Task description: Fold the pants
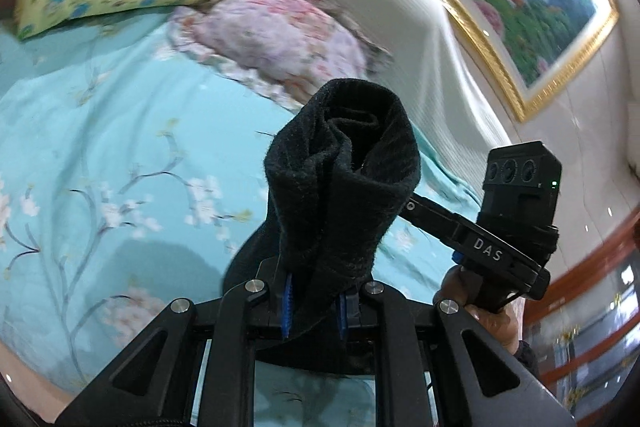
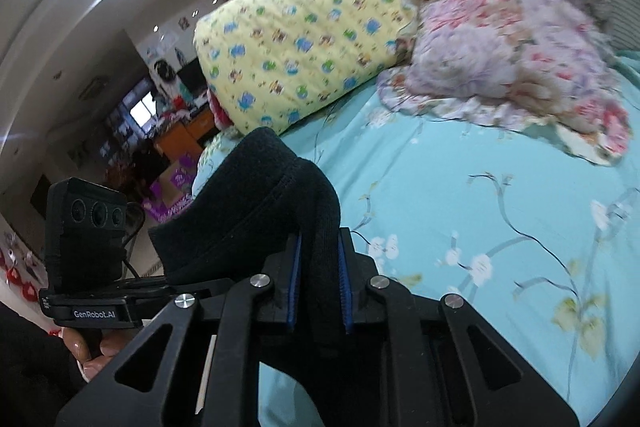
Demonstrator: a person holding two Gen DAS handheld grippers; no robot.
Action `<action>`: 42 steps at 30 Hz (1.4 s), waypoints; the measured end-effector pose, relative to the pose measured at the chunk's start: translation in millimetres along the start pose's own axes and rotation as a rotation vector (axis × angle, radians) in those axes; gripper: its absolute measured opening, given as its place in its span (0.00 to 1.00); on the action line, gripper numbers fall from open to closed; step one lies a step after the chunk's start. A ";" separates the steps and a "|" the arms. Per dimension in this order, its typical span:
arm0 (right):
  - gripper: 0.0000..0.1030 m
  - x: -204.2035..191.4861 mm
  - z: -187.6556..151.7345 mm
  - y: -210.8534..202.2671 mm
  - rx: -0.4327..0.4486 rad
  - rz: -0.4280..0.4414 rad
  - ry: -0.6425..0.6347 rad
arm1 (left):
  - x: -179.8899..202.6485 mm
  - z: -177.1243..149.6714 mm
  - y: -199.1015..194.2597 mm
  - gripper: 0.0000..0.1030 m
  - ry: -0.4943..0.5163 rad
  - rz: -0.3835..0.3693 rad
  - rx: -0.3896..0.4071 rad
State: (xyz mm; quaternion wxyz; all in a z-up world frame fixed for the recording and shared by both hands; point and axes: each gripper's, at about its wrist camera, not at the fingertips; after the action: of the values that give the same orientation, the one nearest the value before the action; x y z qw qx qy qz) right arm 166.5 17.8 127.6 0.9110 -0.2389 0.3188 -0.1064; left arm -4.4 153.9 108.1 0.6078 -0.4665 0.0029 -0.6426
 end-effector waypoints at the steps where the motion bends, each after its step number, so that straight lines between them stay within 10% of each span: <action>1: 0.17 3.2 -3.7 -8.9 0.013 -0.003 0.010 | 7.4 -2.2 1.7 0.14 0.013 -0.005 -0.006; 42: 0.16 124.9 -154.3 -145.6 0.238 -0.079 0.395 | 151.2 -110.2 135.9 0.17 0.383 -0.041 -0.315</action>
State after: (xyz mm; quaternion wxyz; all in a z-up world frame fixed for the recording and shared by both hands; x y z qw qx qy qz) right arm 159.6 -207.8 29.3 0.8478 -0.1164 0.4667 -0.2234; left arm 61.2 -62.1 58.4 0.5027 -0.4251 0.2088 -0.7232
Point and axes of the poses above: each gripper's, at about its wrist camera, not at the fingertips, and y roughly the way its jaws point, x to its right, z to its top
